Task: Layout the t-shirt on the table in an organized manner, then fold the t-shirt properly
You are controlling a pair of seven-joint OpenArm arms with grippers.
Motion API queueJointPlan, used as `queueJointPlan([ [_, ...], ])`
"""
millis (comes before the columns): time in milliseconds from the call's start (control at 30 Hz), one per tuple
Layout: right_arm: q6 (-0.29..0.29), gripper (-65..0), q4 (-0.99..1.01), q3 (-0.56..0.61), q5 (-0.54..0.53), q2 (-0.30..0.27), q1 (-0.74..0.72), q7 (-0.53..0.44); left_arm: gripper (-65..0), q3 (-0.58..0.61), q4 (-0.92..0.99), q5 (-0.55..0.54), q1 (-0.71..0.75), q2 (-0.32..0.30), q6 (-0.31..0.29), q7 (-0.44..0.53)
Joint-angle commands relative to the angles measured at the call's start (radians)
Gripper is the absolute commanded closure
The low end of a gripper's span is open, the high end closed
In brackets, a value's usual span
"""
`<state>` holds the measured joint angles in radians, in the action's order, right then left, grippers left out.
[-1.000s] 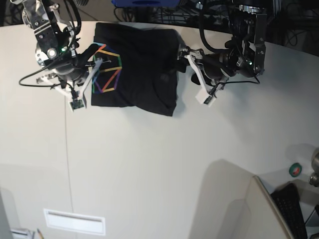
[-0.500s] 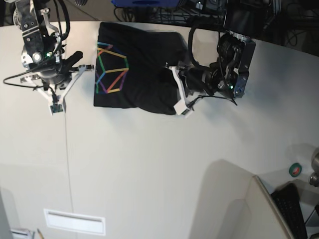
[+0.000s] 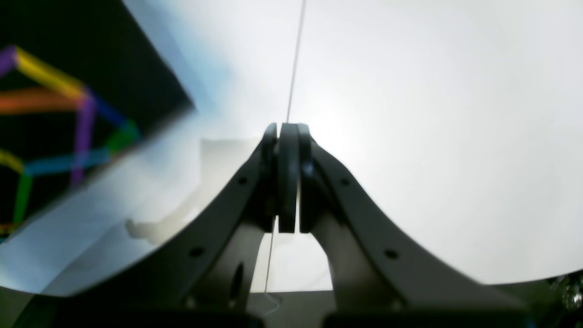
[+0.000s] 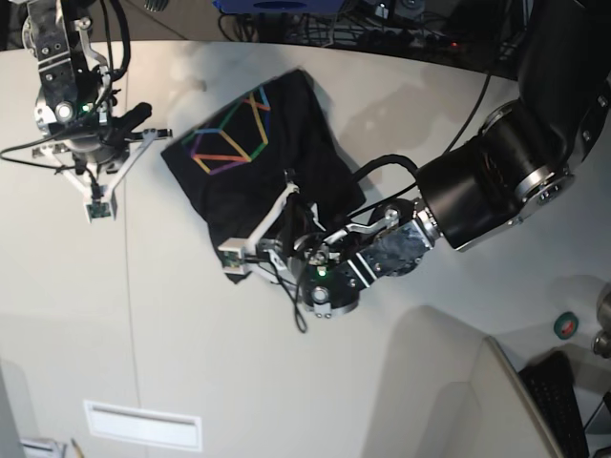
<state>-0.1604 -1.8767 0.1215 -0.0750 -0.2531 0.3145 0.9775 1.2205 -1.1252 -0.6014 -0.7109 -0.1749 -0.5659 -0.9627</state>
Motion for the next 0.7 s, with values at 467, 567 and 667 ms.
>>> queueJointPlan([
  [467, 0.000, 0.0, -0.017, 0.004, 0.004, 0.025, 0.054, -0.019, 0.0, 0.005, 0.205, 0.436, 0.021, 0.234, -0.007, 0.225],
  [567, 0.000, 0.0, -0.017, 0.007, 0.004, 0.039, 0.062, -0.019, 0.0, -0.025, 0.224, 0.493, 0.027, 0.265, -0.007, 0.244],
  [667, 0.000, 0.0, -0.017, 0.007, 0.004, 0.048, 0.062, -0.019, 0.0, -0.026, 0.225, 0.509, 0.021, 0.272, -0.007, 0.261],
])
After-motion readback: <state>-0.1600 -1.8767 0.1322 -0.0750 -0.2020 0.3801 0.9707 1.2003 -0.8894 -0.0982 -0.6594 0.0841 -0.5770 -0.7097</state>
